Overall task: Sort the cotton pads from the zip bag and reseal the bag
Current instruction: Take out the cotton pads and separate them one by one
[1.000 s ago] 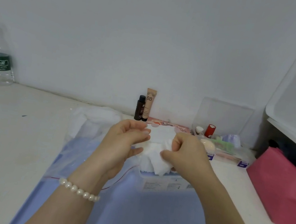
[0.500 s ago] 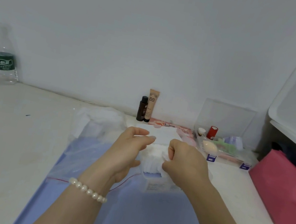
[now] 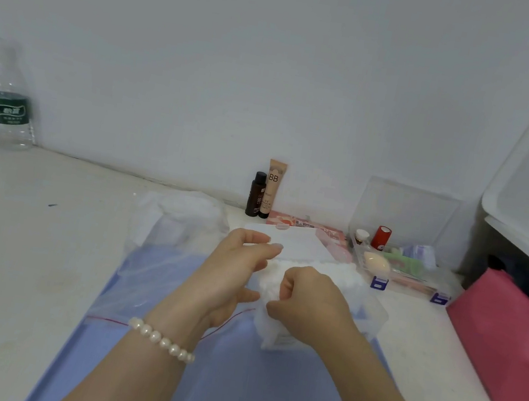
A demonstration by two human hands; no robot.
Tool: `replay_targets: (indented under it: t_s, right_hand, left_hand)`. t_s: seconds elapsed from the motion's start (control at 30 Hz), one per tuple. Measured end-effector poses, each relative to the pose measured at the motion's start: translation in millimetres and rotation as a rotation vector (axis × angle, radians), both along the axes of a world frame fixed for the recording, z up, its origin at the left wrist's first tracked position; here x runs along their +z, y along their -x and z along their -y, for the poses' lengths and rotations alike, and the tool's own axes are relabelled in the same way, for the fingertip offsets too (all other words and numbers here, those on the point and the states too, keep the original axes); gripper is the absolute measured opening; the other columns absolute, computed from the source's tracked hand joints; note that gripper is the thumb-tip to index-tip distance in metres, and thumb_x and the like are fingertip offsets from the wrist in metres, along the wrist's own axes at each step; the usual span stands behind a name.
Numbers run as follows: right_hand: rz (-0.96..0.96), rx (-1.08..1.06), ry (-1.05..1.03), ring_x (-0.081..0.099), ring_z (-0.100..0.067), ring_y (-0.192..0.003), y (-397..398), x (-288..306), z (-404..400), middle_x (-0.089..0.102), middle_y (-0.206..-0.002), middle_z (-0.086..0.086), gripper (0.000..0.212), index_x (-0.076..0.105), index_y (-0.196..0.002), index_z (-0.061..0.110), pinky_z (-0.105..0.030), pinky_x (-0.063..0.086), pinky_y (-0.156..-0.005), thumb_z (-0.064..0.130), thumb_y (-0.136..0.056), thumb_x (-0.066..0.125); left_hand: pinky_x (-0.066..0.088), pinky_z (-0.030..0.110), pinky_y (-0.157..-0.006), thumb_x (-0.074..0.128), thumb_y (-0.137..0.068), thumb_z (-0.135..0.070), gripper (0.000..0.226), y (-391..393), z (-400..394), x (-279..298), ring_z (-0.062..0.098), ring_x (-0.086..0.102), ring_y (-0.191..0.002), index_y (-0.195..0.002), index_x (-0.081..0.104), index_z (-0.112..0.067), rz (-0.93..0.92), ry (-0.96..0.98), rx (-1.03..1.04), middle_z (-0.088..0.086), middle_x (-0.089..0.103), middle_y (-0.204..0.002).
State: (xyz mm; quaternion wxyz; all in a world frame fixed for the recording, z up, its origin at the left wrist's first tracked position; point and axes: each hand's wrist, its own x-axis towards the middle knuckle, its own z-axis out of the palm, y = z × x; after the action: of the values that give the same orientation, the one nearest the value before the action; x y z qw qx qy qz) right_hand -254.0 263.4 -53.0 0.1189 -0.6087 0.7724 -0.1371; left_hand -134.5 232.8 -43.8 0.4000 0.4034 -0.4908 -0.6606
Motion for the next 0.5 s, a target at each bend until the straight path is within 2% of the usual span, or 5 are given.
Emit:
replay_targets:
  t_s: [0.17,0.27,0.37,0.5]
  right_hand:
    - [0.199,0.038,-0.007,0.055,-0.012,-0.069,2,6,-2,0.058,-0.073,0.004,0.007,0.056,-0.076,0.018,-0.024,0.046,-0.063,0.019,-0.08,0.062]
    - [0.18,0.049,0.004,0.055,-0.013,-0.073,0,4,-3,0.057,-0.075,0.005,0.015,0.051,-0.074,0.021,-0.027,0.047,-0.068,0.021,-0.082,0.064]
    - [0.223,0.027,0.033,0.061,-0.016,-0.074,6,10,-5,0.063,-0.079,0.003,0.022,0.05,-0.073,0.02,-0.029,0.048,-0.067,0.033,-0.083,0.065]
    - [0.271,-0.047,0.244,0.064,-0.021,-0.082,24,32,9,0.067,-0.084,-0.002,0.023,0.052,-0.07,0.019,-0.032,0.051,-0.075,0.031,-0.086,0.062]
  left_hand:
    - [0.047,0.046,-0.09,0.06,-0.089,-0.02,0.019,0,0,1,0.016,0.053,-0.113,-0.107,0.054,-0.019,-0.015,-0.016,0.007,0.0,0.057,-0.114]
    - [0.046,0.045,-0.089,0.06,-0.089,-0.02,0.019,0,0,0,0.016,0.053,-0.112,-0.107,0.055,-0.019,-0.021,-0.022,0.015,-0.001,0.057,-0.112]
    - [0.045,0.041,-0.092,0.06,-0.089,-0.017,0.017,2,0,1,0.013,0.055,-0.109,-0.105,0.057,-0.018,-0.052,0.01,0.079,-0.001,0.059,-0.109]
    - [0.05,0.033,-0.083,0.057,-0.089,-0.004,0.011,-3,3,7,0.016,0.06,-0.093,-0.091,0.058,-0.015,-0.282,0.08,0.261,0.005,0.062,-0.096]
